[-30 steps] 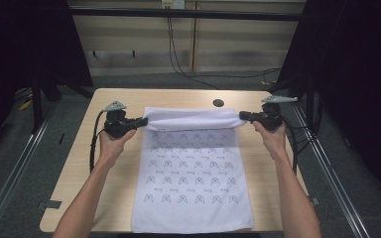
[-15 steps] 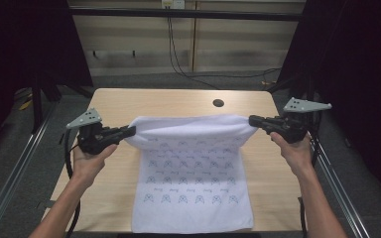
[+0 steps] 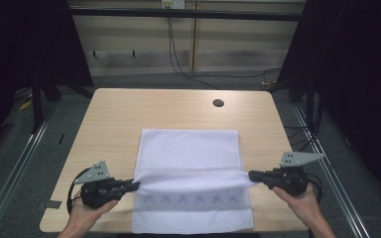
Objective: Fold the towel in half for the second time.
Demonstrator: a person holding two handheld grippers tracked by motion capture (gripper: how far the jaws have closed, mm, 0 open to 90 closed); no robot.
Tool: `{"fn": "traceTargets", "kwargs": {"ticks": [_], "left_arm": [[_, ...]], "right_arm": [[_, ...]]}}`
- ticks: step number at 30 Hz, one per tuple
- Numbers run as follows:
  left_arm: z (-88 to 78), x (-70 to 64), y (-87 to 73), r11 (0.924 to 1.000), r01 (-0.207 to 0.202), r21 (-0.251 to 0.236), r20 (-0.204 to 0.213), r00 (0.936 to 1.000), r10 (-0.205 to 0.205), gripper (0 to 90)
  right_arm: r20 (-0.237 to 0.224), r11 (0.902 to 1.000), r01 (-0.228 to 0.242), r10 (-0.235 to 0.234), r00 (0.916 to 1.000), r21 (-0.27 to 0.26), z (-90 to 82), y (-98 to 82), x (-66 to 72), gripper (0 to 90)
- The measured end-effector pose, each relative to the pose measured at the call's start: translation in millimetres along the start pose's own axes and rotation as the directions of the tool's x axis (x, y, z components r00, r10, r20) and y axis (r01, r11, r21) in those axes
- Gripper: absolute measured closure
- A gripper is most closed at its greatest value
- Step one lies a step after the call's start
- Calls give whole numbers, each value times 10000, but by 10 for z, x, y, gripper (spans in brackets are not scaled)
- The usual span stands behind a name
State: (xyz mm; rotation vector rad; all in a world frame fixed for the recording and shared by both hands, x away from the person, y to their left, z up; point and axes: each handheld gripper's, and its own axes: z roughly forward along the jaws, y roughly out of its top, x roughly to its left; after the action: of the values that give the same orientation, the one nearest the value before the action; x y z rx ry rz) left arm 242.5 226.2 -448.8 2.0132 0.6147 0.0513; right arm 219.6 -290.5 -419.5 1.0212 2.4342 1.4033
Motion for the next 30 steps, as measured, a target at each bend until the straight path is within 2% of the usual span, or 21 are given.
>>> {"fn": "traceTargets", "kwargs": {"ticks": [2,3,4,5,7,10,12,14,15,16,17,19,21,23,26,28,30], "left_arm": [[21,-20,-57,9972,-461,583,470,9980,434,826],[24,-30,-77,9967,-396,707,263,9989,378,834],[33,-24,-97,9969,-230,753,301,9993,208,834],[44,-27,-118,9963,-262,819,392,9990,230,834],[65,-59,-160,9939,-350,1047,624,9976,286,825],[75,-162,-210,9868,-684,1470,1115,9924,522,784],[53,-222,-256,9818,-913,1665,1536,9860,656,754],[18,-274,-304,9797,-905,1791,1660,9843,606,734],[0,-285,-324,9771,-1033,1858,1851,9803,684,722],[-20,-295,-336,9760,-1134,1861,1857,9795,784,709],[-50,-293,-333,9766,-1158,1810,1857,9792,817,690],[-121,-266,-319,9849,-1026,1397,2176,9735,706,677],[-172,-208,-290,9919,-714,1048,1913,9802,503,665],[-174,-121,-241,9958,-501,772,1507,9878,380,653],[-77,21,-151,9986,-178,494,990,9950,129,655],[40,130,-82,9971,43,759,757,9971,-101,628],[166,229,-22,9949,81,1002,217,9997,-103,598]], "right_arm": [[-328,9991,-76,89,9994,411,29,-156,32,852],[-644,9987,-127,159,9978,503,42,-223,45,844],[-1021,9985,-165,217,9945,516,60,-284,60,846],[-1142,9980,-217,285,9930,599,80,-334,84,845],[-1182,9936,1,133,9929,1131,119,-402,135,833],[-1576,9871,62,193,9873,1598,124,-478,203,800],[-1775,9838,162,160,9840,1783,88,-531,266,786],[-1952,9817,226,150,9807,1890,33,-581,325,773],[-2156,9803,245,187,9763,1960,5,-603,347,773],[-2247,9799,306,147,9743,1969,-25,-623,374,759],[-2222,9821,222,203,9748,1869,-49,-640,390,733],[-2156,9843,126,260,9761,1758,-95,-664,398,726],[-1644,9898,-155,390,9856,1415,-123,-656,362,705],[-1160,9933,-297,427,9923,1120,-103,-616,296,686],[-819,9952,-453,524,9953,865,16,-529,182,674],[-581,9954,-473,522,9969,829,115,-463,107,663],[-548,9950,-458,508,9972,891,221,-387,33,646]]}}
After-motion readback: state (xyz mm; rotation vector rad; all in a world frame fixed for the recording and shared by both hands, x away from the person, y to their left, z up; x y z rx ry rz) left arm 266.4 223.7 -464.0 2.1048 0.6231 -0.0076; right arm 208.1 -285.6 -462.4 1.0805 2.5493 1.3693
